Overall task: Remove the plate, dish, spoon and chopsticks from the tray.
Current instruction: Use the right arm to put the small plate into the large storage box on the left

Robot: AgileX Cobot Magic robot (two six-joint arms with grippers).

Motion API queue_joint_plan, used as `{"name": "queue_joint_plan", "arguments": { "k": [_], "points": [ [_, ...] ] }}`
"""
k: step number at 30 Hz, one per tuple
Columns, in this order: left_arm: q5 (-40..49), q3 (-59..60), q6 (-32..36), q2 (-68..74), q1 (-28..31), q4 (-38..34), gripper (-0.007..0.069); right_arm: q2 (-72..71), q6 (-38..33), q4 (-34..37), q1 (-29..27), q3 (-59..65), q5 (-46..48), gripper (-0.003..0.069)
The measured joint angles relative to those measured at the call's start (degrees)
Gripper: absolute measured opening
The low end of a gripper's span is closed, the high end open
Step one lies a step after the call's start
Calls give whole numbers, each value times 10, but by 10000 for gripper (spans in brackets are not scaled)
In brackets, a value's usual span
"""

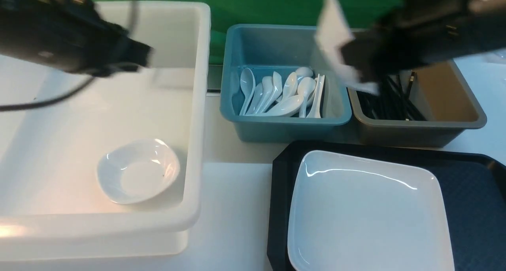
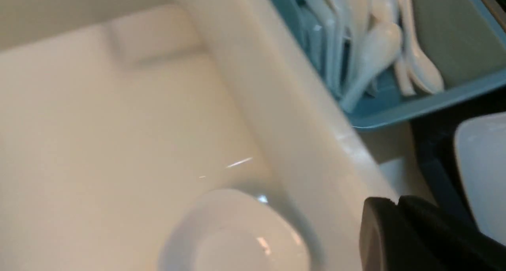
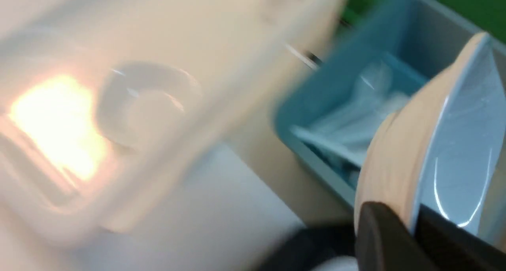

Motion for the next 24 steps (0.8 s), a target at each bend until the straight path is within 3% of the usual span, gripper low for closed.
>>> {"name": "queue_joint_plan", "arguments": {
  "k": [5,13,24],
  "points": [
    [47,15,-1,-92,117,3,14,130,0,1,116,-138,-1,62],
    [70,71,1,-207,237,8,15,299,-4,4,216,-289,-1,62],
    [81,127,1,-244,253,3,16,443,-4,-57,227,-308,-20,62]
  ]
}}
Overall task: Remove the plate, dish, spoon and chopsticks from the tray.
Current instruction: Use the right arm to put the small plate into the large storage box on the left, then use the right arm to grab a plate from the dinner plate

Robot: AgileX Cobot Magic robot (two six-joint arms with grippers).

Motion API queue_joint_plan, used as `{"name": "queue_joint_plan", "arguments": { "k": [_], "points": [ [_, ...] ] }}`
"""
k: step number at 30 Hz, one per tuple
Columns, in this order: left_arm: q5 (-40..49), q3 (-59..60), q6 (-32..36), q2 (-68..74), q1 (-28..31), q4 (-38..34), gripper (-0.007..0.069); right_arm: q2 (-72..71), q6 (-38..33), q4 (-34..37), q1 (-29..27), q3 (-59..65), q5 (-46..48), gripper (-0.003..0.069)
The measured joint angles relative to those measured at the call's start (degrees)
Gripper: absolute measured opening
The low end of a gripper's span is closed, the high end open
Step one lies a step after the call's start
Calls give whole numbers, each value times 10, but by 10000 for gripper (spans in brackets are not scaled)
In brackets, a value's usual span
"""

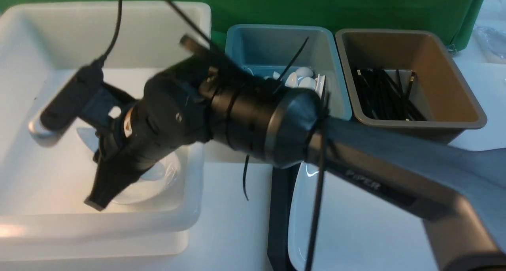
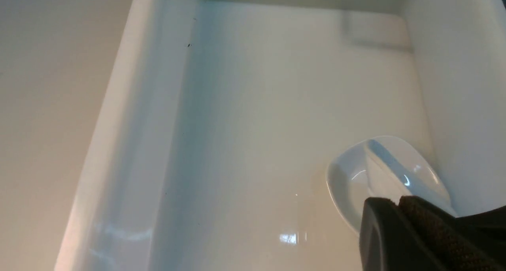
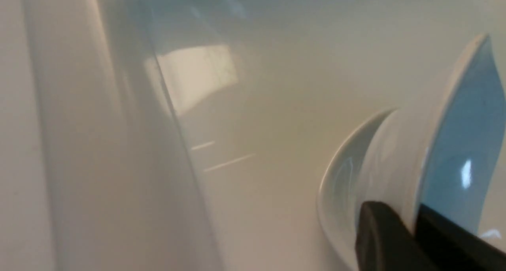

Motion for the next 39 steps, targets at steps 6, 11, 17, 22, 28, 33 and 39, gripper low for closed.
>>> {"name": "queue_joint_plan", "arguments": {
  "k": [6,11,17,22,28,33,39],
  "points": [
    [2,1,0,0,0,-6,16,23,2,-21,-1,-1,-12,81],
    [5,1,13,0,0,-19,16,23,11,-25,-1,-1,-17,276],
    [9,1,21,0,0,-27,16,4,39,-32,-1,-7,30,532],
    [13,1,31,0,0,-34,16,-79,66,-95,-12,-7,111,443],
    [14,1,58,0,-18,-57,16,-190,103,-186,-94,-11,257,91],
    [11,16,86,0,-110,-66,16,-296,126,-114,-301,67,326,19],
    [-1,48,103,2,-169,-68,16,-398,106,-2,-460,255,323,19]
  ]
}}
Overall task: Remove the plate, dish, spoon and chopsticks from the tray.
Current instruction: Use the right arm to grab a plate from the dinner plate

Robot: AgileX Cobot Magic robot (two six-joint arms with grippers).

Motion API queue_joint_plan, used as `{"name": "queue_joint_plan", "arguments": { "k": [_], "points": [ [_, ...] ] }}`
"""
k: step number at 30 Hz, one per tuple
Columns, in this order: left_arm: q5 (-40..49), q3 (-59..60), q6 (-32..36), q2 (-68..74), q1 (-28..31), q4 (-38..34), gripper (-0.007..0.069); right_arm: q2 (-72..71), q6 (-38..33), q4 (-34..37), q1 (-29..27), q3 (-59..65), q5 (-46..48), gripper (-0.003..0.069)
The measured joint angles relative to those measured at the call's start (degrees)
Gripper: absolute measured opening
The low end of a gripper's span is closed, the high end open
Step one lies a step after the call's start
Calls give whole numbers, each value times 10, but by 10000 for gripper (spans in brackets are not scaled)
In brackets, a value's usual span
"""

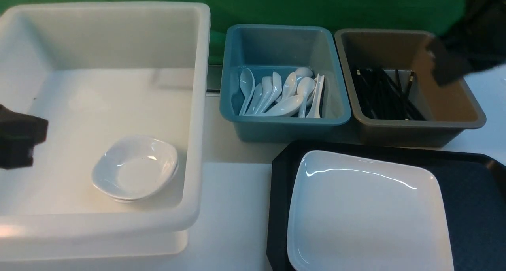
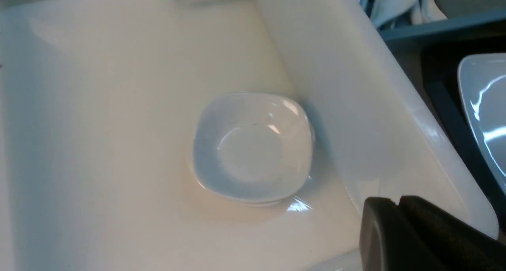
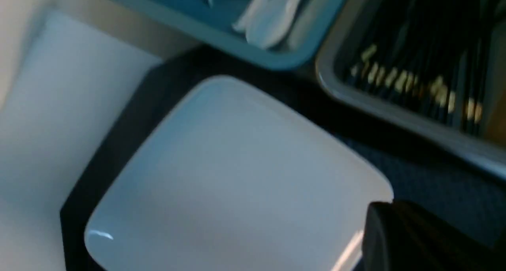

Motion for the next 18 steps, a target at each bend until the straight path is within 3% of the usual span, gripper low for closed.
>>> {"name": "queue_joint_plan", "arguments": {
  "k": [1,3,6,7,8,9,11,12,13,14,16,18],
  "points": [
    [-3,9,1,2,-11,0,16,-39,-16,24,-55,91,-5,19],
    [-3,12,2,5,-14,-1,16,-60,-20,34,-78,142,-13,22],
    [-8,16,4,19,-16,-1,16,-115,-28,62,-137,318,-64,84],
    [-12,17,7,25,-16,-2,16,-129,-29,76,-151,379,-91,143],
    [-13,17,8,26,-16,-3,16,-130,-29,76,-152,379,-95,153],
    [-18,17,11,31,-16,-5,16,-135,-29,86,-157,441,-131,246],
    [-23,17,19,35,-16,-7,16,-134,-28,101,-157,504,-179,363],
    [-25,17,22,37,-16,-9,16,-134,-28,106,-157,509,-190,374],
    [-26,17,32,40,-16,-15,16,-134,-28,119,-157,543,-225,465],
    [-26,18,36,43,-16,-23,16,-134,-28,128,-157,561,-249,508],
    [-25,18,53,49,-17,-47,17,-133,-28,149,-157,587,-282,563],
    [-26,18,67,53,-27,-63,17,-133,-28,161,-157,593,-298,571]
  ]
}}
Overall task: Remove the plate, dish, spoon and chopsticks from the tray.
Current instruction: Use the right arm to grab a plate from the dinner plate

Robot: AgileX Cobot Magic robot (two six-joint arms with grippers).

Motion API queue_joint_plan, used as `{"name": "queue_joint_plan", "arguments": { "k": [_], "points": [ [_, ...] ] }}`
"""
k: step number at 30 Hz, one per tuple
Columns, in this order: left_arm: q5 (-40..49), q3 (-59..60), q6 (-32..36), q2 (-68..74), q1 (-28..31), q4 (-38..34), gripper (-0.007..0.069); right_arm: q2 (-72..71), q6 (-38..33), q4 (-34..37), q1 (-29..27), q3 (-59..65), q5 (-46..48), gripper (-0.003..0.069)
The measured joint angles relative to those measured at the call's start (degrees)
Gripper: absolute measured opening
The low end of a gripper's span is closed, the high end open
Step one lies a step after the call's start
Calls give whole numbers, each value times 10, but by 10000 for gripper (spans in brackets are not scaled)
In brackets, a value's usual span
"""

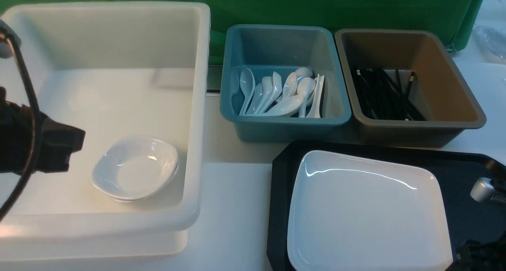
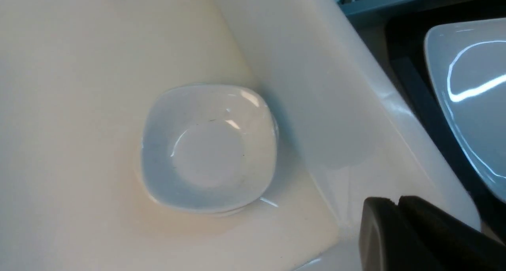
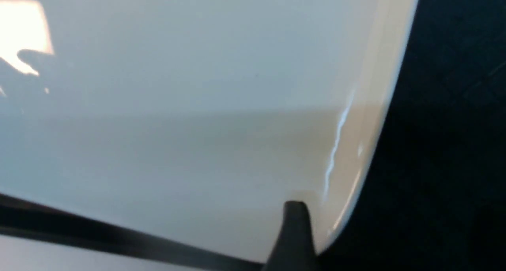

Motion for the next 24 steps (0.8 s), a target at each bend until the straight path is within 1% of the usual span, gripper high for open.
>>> {"name": "queue_joint_plan", "arguments": {
  "k": [4,5,6,8,9,10,12,13,16,18,20,24],
  "points": [
    [-10,0,12,12,-44,-9,17,2,0,12,0,4,-31,559],
    [-15,0,11,17,-62,-10,17,6,0,15,0,4,-34,554],
    [-16,0,10,17,-62,-10,17,8,0,17,0,4,-34,552],
    [-32,0,-1,30,-108,-11,17,21,0,23,0,6,-33,541],
    [-33,0,-1,31,-112,-11,17,22,0,24,0,6,-34,541],
    [-45,0,-9,40,-145,-12,17,30,-1,30,0,6,-32,537],
    [-59,0,-27,55,-188,-12,17,39,-1,34,0,7,-32,536],
    [-63,0,-32,58,-196,-12,17,40,-1,35,0,7,-32,536],
    [-90,0,-67,88,-266,9,17,45,-1,43,0,7,-32,536],
    [-95,0,-79,96,-281,19,17,45,-1,47,0,7,-32,536],
    [-104,0,-104,116,-310,41,17,45,-2,50,0,7,-35,536],
    [-106,0,-125,131,-321,57,17,46,-2,51,0,7,-38,536]
  ]
}}
